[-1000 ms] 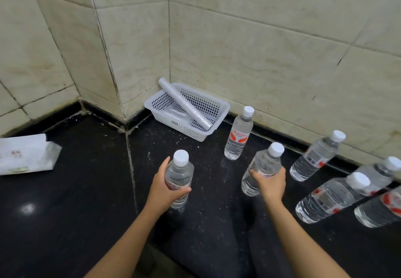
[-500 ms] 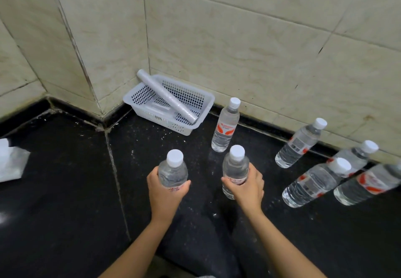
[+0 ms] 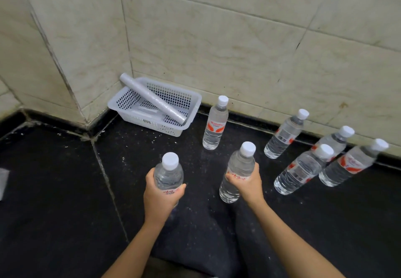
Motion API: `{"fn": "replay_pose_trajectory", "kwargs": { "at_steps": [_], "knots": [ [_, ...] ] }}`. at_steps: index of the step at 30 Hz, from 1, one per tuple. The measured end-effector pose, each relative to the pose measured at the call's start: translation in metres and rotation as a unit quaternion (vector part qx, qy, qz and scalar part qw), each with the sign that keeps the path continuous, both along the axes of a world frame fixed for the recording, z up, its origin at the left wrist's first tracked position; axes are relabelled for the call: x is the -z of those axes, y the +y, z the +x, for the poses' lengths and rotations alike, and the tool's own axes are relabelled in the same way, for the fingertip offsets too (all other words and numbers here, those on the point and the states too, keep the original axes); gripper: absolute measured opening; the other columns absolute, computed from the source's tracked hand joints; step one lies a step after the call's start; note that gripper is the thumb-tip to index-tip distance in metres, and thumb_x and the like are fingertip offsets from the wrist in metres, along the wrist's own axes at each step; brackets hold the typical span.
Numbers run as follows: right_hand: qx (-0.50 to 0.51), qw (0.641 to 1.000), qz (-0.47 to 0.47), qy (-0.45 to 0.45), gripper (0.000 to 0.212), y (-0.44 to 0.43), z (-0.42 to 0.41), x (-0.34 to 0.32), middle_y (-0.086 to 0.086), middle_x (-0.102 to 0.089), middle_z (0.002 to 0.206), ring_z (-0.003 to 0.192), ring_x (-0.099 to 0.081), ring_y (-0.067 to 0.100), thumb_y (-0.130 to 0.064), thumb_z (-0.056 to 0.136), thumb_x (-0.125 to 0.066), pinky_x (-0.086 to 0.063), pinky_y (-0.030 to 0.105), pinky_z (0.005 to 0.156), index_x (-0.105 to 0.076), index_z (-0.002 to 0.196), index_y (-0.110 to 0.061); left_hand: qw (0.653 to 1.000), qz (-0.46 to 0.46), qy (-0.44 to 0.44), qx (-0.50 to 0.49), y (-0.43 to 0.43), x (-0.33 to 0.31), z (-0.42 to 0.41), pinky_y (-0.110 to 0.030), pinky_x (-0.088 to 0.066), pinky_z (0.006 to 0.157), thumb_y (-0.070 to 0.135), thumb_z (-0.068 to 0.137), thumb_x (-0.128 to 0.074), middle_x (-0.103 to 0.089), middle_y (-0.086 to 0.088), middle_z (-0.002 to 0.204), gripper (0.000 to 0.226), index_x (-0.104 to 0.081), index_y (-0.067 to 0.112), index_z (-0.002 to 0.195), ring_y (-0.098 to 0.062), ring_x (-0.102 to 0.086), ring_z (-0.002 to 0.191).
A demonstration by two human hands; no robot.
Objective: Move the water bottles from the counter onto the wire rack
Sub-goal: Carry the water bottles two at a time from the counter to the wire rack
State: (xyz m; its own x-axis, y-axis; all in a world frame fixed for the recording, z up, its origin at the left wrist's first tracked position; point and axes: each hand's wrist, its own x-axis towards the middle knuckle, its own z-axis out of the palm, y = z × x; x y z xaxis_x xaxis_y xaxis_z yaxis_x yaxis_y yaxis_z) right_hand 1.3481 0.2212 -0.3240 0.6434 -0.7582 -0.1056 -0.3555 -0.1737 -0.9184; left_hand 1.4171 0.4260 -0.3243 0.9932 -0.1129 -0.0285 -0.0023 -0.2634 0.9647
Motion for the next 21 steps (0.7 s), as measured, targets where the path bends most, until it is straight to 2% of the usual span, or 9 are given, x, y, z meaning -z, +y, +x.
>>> {"fn": "replay_pose_trajectory", "kwargs": {
  "at_steps": [3,7,10,13,17,21],
  "knots": [
    [-0.002,1.0,0.002,0.028,0.078,0.002,-0.012,0.001,0.004,-0.065,0.098,0.094,-0.064,0.023,-0.038,0.042,-0.076,-0.052,0.039,0.086,-0.05,0.11,-0.01,1.0,0.001,0.004,0.027,0.006,-0.002,0.001,-0.028,-0.04,0.083,0.007,0.059,-0.082,-0.05,0.001,0.109,0.079,-0.04,0.011,0.125,-0.016,-0.05,0.095],
    [0.011,0.998,0.008,0.054,0.073,0.015,-0.043,0.005,0.011,-0.067,0.1,0.093,-0.065,0.024,-0.038,0.044,-0.074,-0.053,0.047,0.088,-0.053,0.107,-0.009,0.997,-0.001,0.015,0.081,0.016,-0.002,0.005,-0.029,-0.039,0.082,0.005,0.06,-0.081,-0.053,-0.002,0.11,0.078,-0.04,0.012,0.125,-0.017,-0.049,0.094],
    [0.032,0.998,0.017,0.05,0.076,0.03,-0.069,0.0,0.009,-0.065,0.102,0.093,-0.064,0.021,-0.038,0.042,-0.073,-0.053,0.037,0.086,-0.052,0.109,-0.01,0.995,0.001,0.023,0.1,0.018,-0.003,0.005,-0.03,-0.04,0.082,0.007,0.06,-0.081,-0.057,-0.008,0.116,0.077,-0.04,0.014,0.125,-0.022,-0.053,0.096],
    [0.05,0.998,0.027,0.042,0.075,0.042,-0.097,-0.005,0.0,-0.064,0.097,0.086,-0.062,0.011,-0.04,0.038,-0.07,-0.049,0.023,0.077,-0.052,0.106,-0.012,0.993,0.006,0.035,0.114,0.015,-0.004,-0.002,-0.03,-0.041,0.082,0.01,0.06,-0.081,-0.055,-0.001,0.106,0.077,-0.04,0.016,0.124,-0.024,-0.054,0.096],
    [0.082,0.996,0.03,0.035,0.068,0.05,-0.138,-0.007,0.0,-0.064,0.091,0.081,-0.061,0.012,-0.038,0.038,-0.068,-0.048,0.021,0.072,-0.054,0.1,-0.015,0.982,0.026,0.061,0.175,0.011,-0.008,-0.029,-0.03,-0.039,0.08,0.011,0.06,-0.081,-0.054,0.002,0.1,0.073,-0.042,0.019,0.122,-0.021,-0.052,0.09],
    [0.112,0.993,0.032,0.016,0.072,0.053,-0.18,-0.01,0.0,-0.064,0.096,0.086,-0.062,0.011,-0.036,0.041,-0.072,-0.047,0.018,0.071,-0.051,0.106,-0.014,0.968,0.043,0.074,0.235,0.004,-0.01,-0.067,-0.029,-0.04,0.078,0.013,0.06,-0.08,-0.057,0.0,0.096,0.07,-0.044,0.021,0.119,-0.024,-0.055,0.088]
  ]
}}
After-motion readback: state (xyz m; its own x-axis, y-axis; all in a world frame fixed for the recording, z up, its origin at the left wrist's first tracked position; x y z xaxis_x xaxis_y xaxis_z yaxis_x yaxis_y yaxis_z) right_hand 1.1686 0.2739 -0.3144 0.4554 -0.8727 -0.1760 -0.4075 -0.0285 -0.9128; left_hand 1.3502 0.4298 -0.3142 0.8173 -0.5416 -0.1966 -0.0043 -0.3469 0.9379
